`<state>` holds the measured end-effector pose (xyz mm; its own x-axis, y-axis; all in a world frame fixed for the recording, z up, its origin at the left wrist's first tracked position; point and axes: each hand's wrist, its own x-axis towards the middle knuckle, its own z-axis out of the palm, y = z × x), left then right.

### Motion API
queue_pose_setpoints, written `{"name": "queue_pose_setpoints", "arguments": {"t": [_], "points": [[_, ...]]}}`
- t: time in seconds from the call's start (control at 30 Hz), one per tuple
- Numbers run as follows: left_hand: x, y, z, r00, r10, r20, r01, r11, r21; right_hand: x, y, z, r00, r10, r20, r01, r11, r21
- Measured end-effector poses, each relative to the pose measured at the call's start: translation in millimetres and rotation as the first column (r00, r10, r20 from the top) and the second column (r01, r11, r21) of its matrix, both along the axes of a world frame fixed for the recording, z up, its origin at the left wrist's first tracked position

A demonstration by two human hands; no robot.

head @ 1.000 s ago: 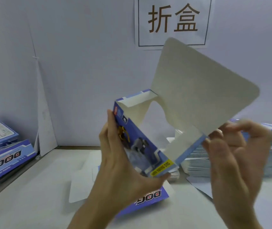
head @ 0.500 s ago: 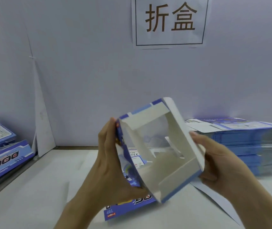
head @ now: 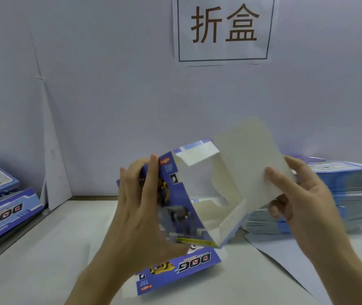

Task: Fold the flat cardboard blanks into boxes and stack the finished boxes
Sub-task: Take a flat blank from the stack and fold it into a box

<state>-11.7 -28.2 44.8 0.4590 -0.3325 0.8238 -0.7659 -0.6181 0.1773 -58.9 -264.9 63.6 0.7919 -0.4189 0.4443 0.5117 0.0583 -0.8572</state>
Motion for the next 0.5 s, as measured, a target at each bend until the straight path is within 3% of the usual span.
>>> {"name": "queue_pose_setpoints", "arguments": {"t": [0.13,0.3,0.37,0.5], "points": [[6.1,5.5,-4.8,0.998,-0.049,-0.049,0.050,0.999,0.013,-7.3,11.2,0.2,0.945,-0.198,0.261,0.254,0.946,-0.202],[2.4,5.4,-7.2,0.982,-0.169,-0.078,0.168,0.986,-0.023,-8.0,15.9,-5.8,0.820,-0.385,0.425,0.534,0.781,-0.324],[3.6,5.0,-7.2,0.974,-0.205,-0.092,0.203,0.978,-0.040,-7.7,15.3,-6.7,0.793,-0.431,0.430,0.576,0.762,-0.298],[7.2,4.4,-9.5,0.966,-0.242,-0.092,0.234,0.968,-0.088,-4.6,13.9,-7.9,0.842,-0.384,0.380,0.488,0.842,-0.231]]}}
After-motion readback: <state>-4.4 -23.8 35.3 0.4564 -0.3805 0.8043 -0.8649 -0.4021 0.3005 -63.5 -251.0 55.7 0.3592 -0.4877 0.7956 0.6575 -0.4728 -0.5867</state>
